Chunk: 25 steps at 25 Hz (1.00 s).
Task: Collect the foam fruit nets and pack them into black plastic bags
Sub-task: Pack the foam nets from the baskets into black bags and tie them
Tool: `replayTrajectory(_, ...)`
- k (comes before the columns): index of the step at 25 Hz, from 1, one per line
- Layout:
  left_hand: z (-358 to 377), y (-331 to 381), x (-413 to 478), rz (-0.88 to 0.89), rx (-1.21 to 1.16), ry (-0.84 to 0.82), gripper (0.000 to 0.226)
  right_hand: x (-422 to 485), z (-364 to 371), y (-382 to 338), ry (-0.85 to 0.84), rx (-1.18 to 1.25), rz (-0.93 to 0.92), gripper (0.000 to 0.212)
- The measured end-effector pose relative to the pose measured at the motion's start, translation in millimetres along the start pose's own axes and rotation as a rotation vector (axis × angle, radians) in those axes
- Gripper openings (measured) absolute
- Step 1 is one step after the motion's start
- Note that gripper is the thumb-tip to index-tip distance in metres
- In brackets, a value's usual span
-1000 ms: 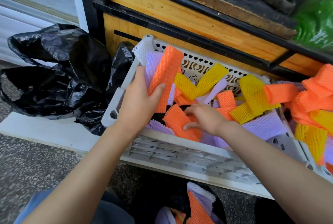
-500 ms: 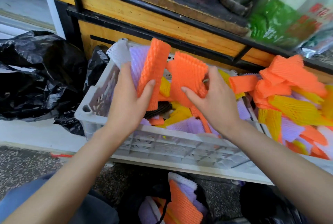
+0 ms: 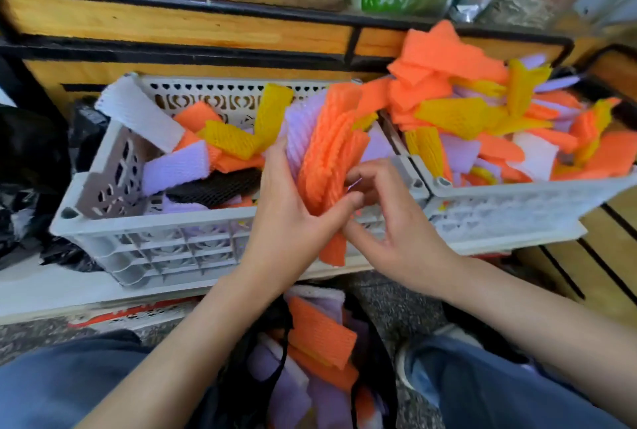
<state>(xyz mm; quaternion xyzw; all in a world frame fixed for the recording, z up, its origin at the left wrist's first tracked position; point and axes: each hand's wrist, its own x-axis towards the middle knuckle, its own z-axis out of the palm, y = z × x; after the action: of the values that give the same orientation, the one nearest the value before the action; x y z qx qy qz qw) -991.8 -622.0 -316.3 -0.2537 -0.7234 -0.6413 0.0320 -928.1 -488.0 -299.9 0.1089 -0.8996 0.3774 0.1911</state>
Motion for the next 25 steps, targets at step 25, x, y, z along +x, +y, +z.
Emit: replayTrajectory(25,77,-107,-98,0.069,0.598,-0.516,0.058,-253,63,114,0.078,0.270,1.222,0.015)
